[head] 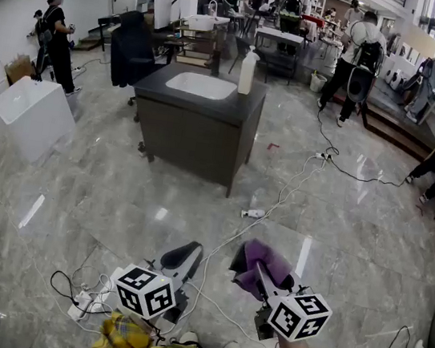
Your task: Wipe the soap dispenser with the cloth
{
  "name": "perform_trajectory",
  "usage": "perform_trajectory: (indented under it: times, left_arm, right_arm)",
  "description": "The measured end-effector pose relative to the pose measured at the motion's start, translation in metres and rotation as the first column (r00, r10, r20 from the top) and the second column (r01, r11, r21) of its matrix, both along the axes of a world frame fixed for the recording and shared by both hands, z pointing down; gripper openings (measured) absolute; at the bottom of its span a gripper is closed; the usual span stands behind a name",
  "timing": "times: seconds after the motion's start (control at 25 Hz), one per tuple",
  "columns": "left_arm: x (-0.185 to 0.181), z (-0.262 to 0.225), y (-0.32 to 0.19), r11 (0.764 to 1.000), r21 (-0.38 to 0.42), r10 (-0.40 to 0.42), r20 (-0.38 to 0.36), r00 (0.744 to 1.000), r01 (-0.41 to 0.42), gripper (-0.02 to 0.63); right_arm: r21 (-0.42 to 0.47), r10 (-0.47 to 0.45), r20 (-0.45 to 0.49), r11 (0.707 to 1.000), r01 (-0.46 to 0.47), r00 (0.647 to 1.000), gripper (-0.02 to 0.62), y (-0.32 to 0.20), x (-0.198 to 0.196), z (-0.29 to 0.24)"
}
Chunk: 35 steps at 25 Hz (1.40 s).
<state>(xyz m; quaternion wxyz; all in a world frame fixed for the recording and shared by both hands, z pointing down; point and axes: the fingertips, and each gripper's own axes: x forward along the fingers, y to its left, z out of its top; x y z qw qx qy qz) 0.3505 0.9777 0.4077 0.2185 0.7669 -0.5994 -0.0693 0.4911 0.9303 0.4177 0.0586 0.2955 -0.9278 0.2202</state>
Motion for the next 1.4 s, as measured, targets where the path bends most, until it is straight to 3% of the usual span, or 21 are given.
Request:
perform_trajectory:
  times: [0.52,0.88,1.2,1.4]
  left_arm:
    - [-0.094,0.005,0.014,0.998,0.012,-0.059,-0.015,0.998,0.059,0.038]
    - [-0.115,0.023,0.009,0.998,-0.014,-0.058,-0.041,0.997,0.058,0.038]
    - [-0.133,0.018,-0.064,0.995,0.012,-0.102,-0.081,0.991,0.103,0.038]
    - [-0.113,0.007,-0.142,0.994,0.042,-0.096,-0.061,0.994,0.099,0.038]
  right_arm:
    - [0.011,-0.031,-0.022,0.999,0.032,0.999,0.08,0.001,-0.087,0.006]
    - [-0.026,-0.006,0.022,1.0,0.007,1.0,0.078,-0.01,-0.102,0.01]
    - [-0.026,-0.018,0.035,0.999,0.019,0.999,0.078,-0.08,-0.114,0.009]
    - [-0.017,-0.048,0.046,0.999,0.049,0.998,0.077,-0.146,-0.101,0.006]
